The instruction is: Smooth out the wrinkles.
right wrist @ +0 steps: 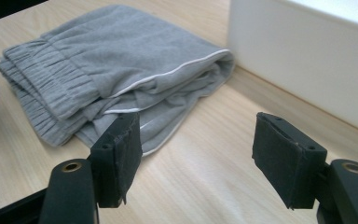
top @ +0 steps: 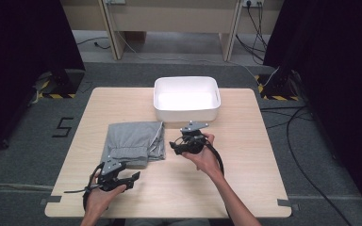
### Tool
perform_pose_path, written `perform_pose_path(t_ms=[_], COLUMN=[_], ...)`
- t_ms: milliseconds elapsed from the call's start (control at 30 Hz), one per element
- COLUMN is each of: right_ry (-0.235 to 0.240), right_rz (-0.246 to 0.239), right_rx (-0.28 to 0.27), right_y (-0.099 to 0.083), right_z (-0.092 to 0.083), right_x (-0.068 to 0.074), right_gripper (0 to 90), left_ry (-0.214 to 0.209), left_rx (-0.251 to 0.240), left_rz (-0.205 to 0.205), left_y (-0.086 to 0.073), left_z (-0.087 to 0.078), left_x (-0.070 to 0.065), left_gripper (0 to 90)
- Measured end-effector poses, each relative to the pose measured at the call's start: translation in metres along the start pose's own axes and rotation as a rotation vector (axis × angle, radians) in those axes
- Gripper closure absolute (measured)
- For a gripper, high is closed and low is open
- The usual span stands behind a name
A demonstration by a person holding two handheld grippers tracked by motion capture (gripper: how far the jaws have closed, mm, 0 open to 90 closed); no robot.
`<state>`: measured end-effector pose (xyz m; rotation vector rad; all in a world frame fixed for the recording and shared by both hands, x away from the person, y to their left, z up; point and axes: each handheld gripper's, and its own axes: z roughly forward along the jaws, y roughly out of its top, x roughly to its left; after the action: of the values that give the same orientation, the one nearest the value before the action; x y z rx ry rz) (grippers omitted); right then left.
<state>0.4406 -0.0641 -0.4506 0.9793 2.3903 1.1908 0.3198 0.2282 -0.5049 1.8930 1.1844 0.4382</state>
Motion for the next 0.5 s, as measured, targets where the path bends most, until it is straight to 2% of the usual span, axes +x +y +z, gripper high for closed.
perform_pose_path(t_ms=[300,500], right_ry=[-0.042,-0.076], right_rz=[0.037,0.058], right_rx=[-0.018,-0.012], right_y=[0.005,0.003], right_z=[-0.015,-0.021], right_x=[-0.024,-0.042], right_gripper=[33.4,33.3], left_ry=[0.004,0.026], left_rx=[0.018,0.045], left_rz=[0.004,0.019], left_y=[-0.01,-0.014], left_z=[0.006,0.01], left_x=[-0.005,-0.004], left_gripper=[27.8,26.2])
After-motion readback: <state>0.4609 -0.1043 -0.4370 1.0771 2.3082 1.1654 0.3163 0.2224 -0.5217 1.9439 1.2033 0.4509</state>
